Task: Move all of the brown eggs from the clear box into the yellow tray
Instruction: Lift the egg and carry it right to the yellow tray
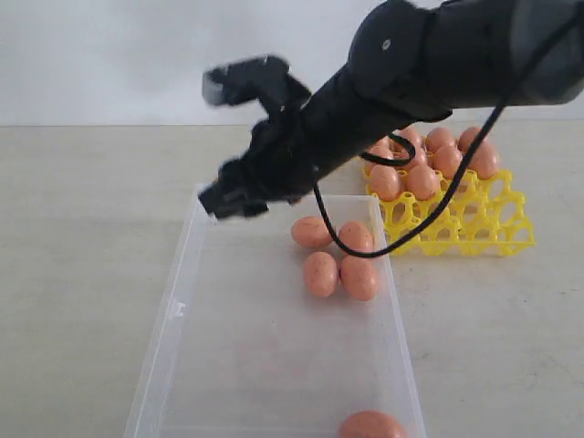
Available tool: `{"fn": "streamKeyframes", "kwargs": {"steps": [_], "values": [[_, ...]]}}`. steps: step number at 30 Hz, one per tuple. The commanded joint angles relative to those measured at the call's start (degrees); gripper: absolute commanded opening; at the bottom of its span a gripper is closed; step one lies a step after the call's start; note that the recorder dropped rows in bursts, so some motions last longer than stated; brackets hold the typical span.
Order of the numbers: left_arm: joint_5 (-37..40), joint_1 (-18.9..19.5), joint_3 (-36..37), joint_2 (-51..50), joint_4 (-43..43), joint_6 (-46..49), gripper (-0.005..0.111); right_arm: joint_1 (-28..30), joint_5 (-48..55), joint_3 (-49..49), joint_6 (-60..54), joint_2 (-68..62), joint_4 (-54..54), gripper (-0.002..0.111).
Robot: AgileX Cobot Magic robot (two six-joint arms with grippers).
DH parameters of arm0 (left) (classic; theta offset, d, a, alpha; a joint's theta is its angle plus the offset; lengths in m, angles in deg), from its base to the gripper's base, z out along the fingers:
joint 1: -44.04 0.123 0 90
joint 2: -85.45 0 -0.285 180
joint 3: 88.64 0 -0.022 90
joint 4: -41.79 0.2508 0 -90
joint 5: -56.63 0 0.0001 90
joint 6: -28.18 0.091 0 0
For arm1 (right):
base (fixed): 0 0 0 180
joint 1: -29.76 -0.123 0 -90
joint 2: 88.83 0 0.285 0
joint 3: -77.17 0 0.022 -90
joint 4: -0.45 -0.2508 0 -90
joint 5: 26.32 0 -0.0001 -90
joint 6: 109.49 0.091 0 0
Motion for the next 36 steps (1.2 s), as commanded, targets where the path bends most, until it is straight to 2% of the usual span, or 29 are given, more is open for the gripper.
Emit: {"fn": "streamKeyframes", "kwargs": {"steps": [1, 4, 7, 9, 11, 13, 16, 17, 18, 19, 21, 22, 23, 25, 28, 36], "values": [[-0.4, 0.2, 0.1, 0.1, -0.1, 0.1, 0.004, 0.1, -27.6, -9.1, 0.2, 7.5, -18.1, 0.0], [-0.4, 0.2, 0.1, 0.1, -0.1, 0.1, 0.004, 0.1, -43.4, -17.0, 1.7, 11.5, -24.9, 0.0], [-0.4, 0.2, 0.1, 0.1, -0.1, 0.1, 0.004, 2.1, -55.1, -23.8, 8.0, 14.7, -24.5, 0.0], [-0.4, 0.2, 0.1, 0.1, -0.1, 0.1, 0.004, 5.4, -58.7, -26.1, 13.1, 16.1, -23.1, 0.0], [-0.4, 0.2, 0.1, 0.1, -0.1, 0.1, 0.004, 11.3, -57.5, -26.5, 20.1, 16.4, -18.5, 0.0], [-0.4, 0.2, 0.1, 0.1, -0.1, 0.1, 0.004, 17.9, -55.2, -26.1, 34.0, 16.0, -5.6, 0.0], [-0.3, 0.2, 0.1, 0.1, -0.1, 0.1, 0.004, 30.0, -55.6, -24.9, 66.8, 13.6, 31.1, 0.0], [-0.4, 0.2, 0.1, 0.1, -0.1, 0.1, 0.004, 34.2, -58.3, -24.2, 81.4, 12.1, 45.8, 0.0], [-0.4, 0.2, 0.1, 0.1, -0.1, 0.1, 0.004, 38.6, -63.7, -23.5, 95.3, 10.2, 60.2, 0.0], [-0.4, 0.2, 0.1, 0.1, -0.1, 0.1, 0.004, 42.0, -72.0, -22.8, 104.1, 8.2, 72.3, 0.0], [-0.4, 0.2, 0.1, 0.1, -0.1, 0.1, 0.004, 49.0, -90.9, -20.1, 115.2, 1.2, 86.6, 0.0], [-0.4, 0.2, 0.1, 0.1, -0.1, 0.1, 0.004, 51.0, -97.7, -18.8, 116.9, -1.5, 90.3, 0.0], [-0.4, 0.2, 0.1, 0.1, -0.1, 0.1, 0.004, 53.1, -99.9, -17.4, 118.0, -4.8, 94.0, 0.0], [-0.4, 0.2, 0.1, 0.1, -0.1, 0.1, 0.004, 55.2, -99.9, -15.1, 122.8, -8.8, 101.6, 0.0], [-0.4, 0.2, 0.1, 0.1, -0.1, 0.1, 0.004, 56.1, -99.9, -14.3, 120.1, -13.0, 110.9, 0.0], [-0.4, 0.2, 0.1, 0.1, -0.1, 0.1, 0.004, 52.5, -99.4, -14.4, 96.4, -16.6, 109.1, 0.0]]}}
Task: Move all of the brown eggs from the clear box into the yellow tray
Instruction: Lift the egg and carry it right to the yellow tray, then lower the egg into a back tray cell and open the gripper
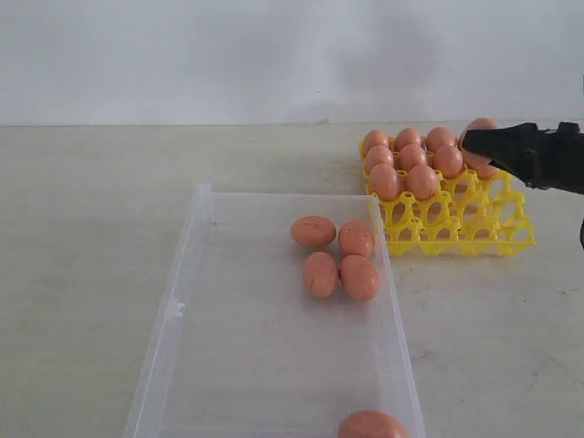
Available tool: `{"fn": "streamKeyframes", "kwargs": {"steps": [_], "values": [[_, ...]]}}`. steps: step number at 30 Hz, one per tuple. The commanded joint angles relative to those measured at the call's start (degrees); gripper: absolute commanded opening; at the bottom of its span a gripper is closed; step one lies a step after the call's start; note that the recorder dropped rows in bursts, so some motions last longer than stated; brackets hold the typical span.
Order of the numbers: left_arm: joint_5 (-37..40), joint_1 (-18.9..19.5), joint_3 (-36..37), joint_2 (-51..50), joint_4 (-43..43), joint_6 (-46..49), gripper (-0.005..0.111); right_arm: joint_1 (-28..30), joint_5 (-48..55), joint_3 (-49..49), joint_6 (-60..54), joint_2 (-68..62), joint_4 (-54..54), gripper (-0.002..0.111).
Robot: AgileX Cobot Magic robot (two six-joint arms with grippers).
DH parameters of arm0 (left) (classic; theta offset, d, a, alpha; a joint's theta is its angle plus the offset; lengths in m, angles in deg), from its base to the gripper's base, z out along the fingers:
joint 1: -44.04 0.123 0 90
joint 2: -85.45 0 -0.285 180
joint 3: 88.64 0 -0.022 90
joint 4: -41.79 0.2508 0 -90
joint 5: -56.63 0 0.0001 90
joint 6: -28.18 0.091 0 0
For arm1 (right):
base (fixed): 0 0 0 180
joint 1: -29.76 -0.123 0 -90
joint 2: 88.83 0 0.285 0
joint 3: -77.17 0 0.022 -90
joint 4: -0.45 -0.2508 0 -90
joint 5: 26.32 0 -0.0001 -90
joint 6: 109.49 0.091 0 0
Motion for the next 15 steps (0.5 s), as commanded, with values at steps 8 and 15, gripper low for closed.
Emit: {"fn": "streamKeyframes", "kwargs": {"steps": [8, 15], "values": [[-0.4, 0.2, 0.1, 0.1, -0.1, 0.1, 0.004, -8.9, 16.3, 0.6, -28.3, -0.4, -11.7, 0.0], [-0.4, 0.2, 0.1, 0.1, -0.1, 0.1, 0.004, -8.7, 18.2, 0.6, -27.9, -0.3, -7.2, 0.0]]}}
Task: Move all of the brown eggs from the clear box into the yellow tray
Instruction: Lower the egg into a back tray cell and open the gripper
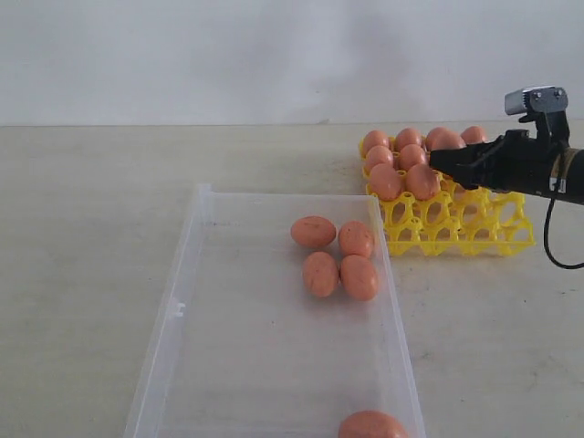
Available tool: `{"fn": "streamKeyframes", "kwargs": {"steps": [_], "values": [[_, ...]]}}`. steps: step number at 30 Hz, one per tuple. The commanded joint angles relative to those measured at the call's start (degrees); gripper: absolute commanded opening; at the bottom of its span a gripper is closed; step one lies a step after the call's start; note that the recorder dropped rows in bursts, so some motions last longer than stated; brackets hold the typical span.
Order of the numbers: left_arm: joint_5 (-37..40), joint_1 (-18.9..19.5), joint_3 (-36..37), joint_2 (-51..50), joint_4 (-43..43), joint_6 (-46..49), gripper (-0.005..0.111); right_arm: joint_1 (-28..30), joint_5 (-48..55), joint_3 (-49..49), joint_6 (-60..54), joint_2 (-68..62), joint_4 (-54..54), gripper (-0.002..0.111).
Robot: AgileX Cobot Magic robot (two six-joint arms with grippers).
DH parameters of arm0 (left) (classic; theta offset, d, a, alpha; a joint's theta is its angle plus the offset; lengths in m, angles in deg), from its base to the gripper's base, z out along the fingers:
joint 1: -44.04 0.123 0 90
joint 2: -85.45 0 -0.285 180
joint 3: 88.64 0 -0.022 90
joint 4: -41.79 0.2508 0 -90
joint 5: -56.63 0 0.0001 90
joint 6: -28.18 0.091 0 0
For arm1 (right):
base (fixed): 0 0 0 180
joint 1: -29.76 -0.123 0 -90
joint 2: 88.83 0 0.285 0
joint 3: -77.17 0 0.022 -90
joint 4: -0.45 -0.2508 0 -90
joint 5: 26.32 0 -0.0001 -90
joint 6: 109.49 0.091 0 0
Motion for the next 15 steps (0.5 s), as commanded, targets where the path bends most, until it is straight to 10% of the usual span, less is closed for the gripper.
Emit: {"fn": "streamKeyframes", "kwargs": {"steps": [1, 15], "values": [[-0.4, 0.2, 0.1, 0.1, -0.1, 0.1, 0.004, 0.1, 3.6, 0.2, 0.0, 0.3, 4.3, 0.0], [-0.4, 0.2, 0.1, 0.1, -0.1, 0.1, 0.004, 0.1, 10.3, 0.2, 1.3, 0.3, 3.5, 0.0]]}}
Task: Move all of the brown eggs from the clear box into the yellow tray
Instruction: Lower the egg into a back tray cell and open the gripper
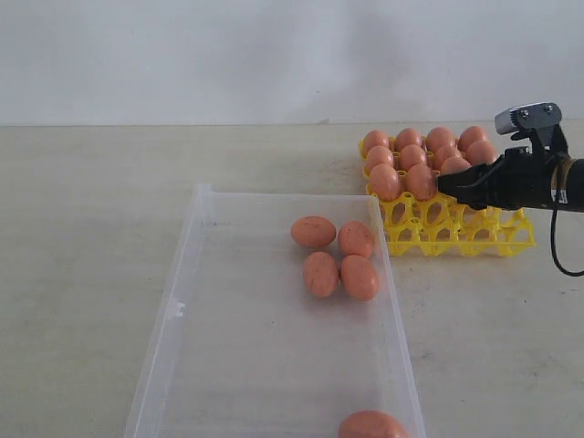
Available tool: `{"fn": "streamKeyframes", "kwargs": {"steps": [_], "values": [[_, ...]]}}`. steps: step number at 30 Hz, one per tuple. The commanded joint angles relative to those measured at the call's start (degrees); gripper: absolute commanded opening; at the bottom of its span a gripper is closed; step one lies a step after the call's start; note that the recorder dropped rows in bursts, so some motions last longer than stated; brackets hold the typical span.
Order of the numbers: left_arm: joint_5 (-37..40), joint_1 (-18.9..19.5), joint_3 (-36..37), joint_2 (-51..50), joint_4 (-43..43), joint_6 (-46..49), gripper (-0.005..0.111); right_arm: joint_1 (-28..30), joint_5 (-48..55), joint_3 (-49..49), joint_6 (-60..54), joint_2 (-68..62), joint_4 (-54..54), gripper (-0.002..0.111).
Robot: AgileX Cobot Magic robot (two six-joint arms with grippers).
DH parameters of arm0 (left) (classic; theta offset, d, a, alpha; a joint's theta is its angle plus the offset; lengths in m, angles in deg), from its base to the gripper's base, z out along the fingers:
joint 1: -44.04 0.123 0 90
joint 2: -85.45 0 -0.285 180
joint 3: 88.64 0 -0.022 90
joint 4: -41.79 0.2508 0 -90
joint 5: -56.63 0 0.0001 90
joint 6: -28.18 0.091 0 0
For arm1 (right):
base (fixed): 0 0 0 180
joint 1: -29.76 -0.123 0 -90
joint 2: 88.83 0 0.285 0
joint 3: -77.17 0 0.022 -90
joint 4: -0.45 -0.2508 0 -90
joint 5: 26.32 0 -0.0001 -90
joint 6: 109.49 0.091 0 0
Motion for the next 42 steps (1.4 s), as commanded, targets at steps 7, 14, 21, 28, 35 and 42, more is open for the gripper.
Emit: {"fn": "streamKeyframes", "kwargs": {"steps": [7, 14, 21, 28, 35, 42], "values": [[-0.4, 0.2, 0.1, 0.1, -0.1, 0.1, 0.004, 0.1, 0.2, 0.2, 0.7, 0.3, -1.8, 0.014], [-0.4, 0.2, 0.1, 0.1, -0.1, 0.1, 0.004, 0.1, 0.2, 0.2, 2.7, 0.3, -2.0, 0.061], [-0.4, 0.2, 0.1, 0.1, -0.1, 0.1, 0.004, 0.1, -1.2, 0.2, 2.7, 0.3, -4.6, 0.067], [-0.4, 0.2, 0.1, 0.1, -0.1, 0.1, 0.004, 0.1, -7.1, 0.2, 1.9, 0.3, -10.9, 0.067], [-0.4, 0.2, 0.1, 0.1, -0.1, 0.1, 0.004, 0.1, -7.6, 0.2, -1.0, 0.4, -14.2, 0.067], [-0.4, 0.2, 0.1, 0.1, -0.1, 0.1, 0.004, 0.1, -24.0, 0.2, -1.0, 1.8, -15.4, 0.067]]}}
